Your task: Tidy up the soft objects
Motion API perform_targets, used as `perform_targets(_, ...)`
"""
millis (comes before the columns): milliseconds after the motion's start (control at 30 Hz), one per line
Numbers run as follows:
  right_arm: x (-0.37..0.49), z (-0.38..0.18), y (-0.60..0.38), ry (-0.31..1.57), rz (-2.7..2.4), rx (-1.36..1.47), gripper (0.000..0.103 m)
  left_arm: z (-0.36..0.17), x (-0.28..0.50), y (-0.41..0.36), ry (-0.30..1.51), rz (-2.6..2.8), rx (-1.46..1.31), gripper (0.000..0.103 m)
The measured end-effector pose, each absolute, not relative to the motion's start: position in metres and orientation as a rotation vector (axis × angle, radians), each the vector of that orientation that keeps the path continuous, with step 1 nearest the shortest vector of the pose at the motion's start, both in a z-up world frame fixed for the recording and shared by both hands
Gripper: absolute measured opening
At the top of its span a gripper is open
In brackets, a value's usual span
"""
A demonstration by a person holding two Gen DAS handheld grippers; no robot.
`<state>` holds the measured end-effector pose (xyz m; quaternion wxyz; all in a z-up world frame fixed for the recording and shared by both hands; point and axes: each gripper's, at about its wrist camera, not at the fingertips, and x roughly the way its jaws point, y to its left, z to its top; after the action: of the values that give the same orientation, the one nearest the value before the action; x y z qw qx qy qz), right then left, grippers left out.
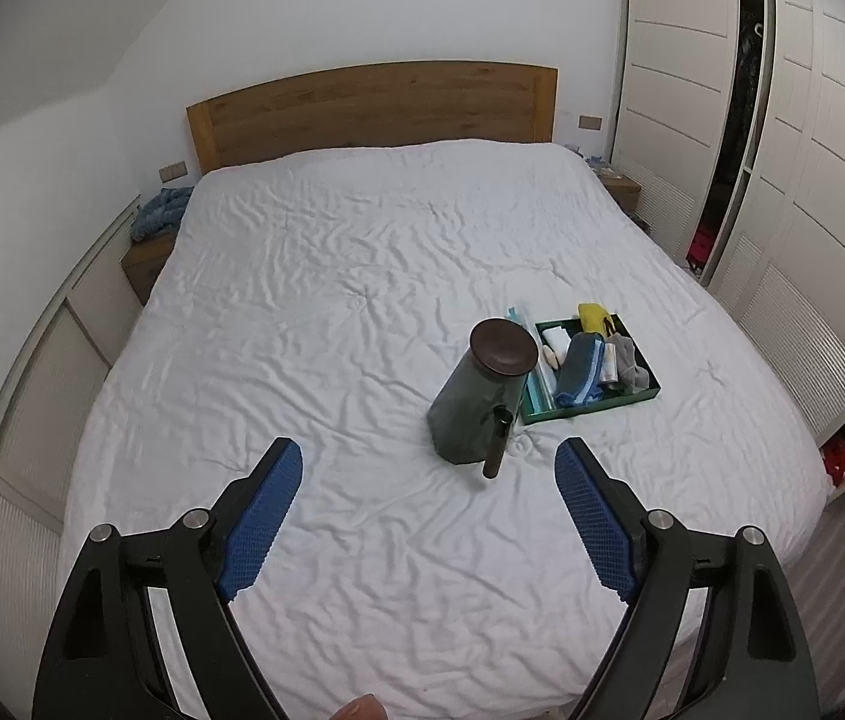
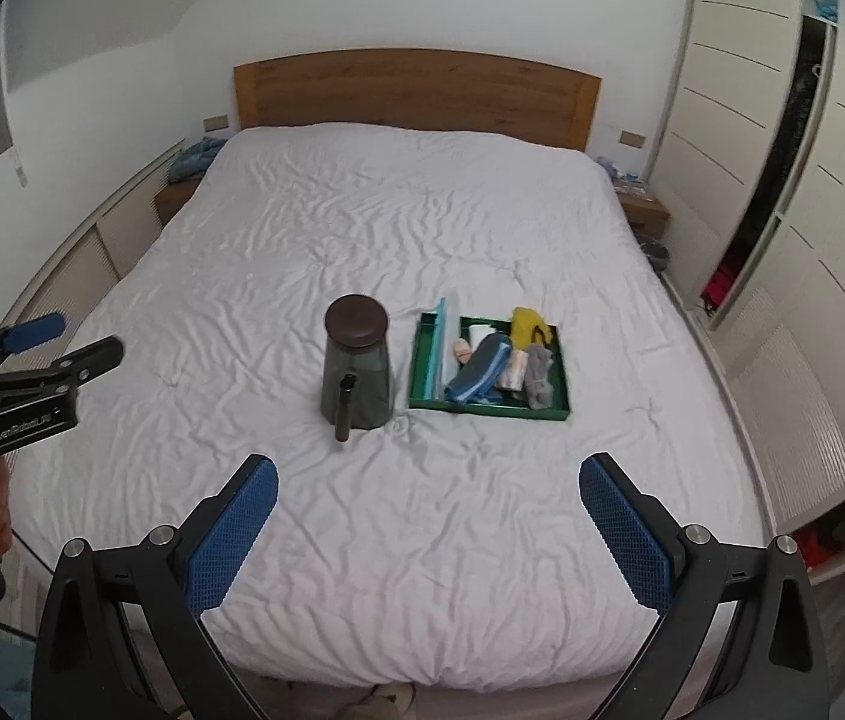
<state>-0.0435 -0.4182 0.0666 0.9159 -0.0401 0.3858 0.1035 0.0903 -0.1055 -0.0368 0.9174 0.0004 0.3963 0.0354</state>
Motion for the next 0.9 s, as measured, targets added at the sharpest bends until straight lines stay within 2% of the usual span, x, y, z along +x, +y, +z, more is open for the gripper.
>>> perform_targets(567, -0.072, 0.076, -0.42, 0.787, 0.195, -0.076, 0.103, -0.029, 0.076, -0.111, 0.801, 0.048, -0.002, 0.083)
perform_targets(900, -0.06, 0.07, -0.42, 0.795, 0.202, -0.086, 0.103, -0.027, 0.073, -0.11, 0.81, 0.038, -0.003, 0.083)
